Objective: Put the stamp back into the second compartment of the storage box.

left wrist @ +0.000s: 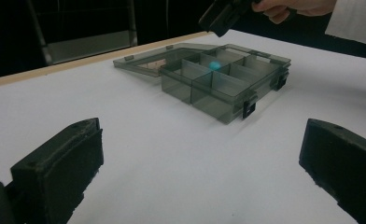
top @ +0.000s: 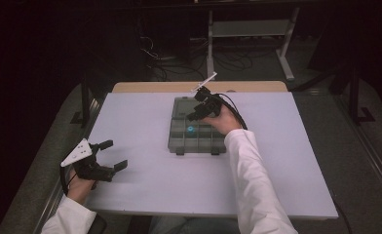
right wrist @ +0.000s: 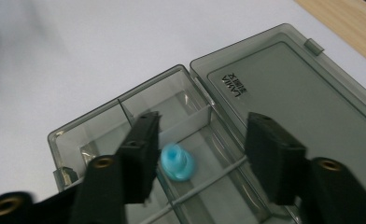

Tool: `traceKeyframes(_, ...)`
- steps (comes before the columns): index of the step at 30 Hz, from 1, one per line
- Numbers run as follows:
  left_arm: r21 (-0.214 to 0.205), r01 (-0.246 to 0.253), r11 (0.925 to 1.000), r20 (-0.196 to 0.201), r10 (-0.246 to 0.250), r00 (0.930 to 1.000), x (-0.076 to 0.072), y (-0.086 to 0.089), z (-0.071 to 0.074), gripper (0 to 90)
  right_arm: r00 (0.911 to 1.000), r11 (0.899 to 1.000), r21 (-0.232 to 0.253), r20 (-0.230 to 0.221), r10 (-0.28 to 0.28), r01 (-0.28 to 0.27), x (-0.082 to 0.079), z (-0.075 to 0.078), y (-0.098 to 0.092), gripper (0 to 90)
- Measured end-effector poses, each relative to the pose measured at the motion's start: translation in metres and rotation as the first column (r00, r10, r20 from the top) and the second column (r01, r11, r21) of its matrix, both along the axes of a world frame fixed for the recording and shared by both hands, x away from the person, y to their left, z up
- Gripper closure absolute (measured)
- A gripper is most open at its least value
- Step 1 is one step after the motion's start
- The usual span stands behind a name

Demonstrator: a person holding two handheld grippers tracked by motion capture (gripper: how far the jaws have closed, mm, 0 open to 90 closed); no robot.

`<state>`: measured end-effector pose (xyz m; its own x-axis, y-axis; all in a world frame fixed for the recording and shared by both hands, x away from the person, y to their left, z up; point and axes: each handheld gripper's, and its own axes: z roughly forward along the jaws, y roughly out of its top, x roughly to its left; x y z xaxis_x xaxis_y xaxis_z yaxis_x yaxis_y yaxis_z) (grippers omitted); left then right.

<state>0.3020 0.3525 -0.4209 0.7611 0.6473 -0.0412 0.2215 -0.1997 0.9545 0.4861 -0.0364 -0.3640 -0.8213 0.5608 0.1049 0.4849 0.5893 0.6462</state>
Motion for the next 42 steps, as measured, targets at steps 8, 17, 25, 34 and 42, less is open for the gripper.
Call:
traceKeyframes(8,-0.009,-0.002,1.0,-0.001,0.002,1.0,0.0,-0.001,0.0,0.0,0.9967,0.996,0.023,0.006,-0.081,0.081,-0.009,0.004,-0.014,14.7)
traceKeyframes(17,-0.01,-0.004,0.9999,0.0,0.004,1.0,0.0,-0.001,0.0,0.0,0.9933,0.993,0.041,0.019,-0.114,0.113,-0.015,0.003,-0.025,0.0)
traceKeyframes(25,-0.015,-0.011,0.9998,-0.001,0.01,0.9999,0.0,-0.001,0.0,0.0,0.9918,0.99,0.067,0.027,-0.125,0.123,-0.024,0.005,-0.034,0.0)
traceKeyframes(34,-0.012,-0.014,0.9998,-0.004,0.014,0.9999,0.0,-0.001,-0.001,0.0,0.9914,0.99,0.086,0.058,-0.117,0.112,-0.038,0.009,-0.044,0.0)
traceKeyframes(42,-0.013,-0.015,0.9998,-0.004,0.015,0.9999,-0.001,0.0,0.0,0.0,0.991,0.988,0.114,0.07,-0.114,0.106,-0.049,0.01,-0.051,0.0)
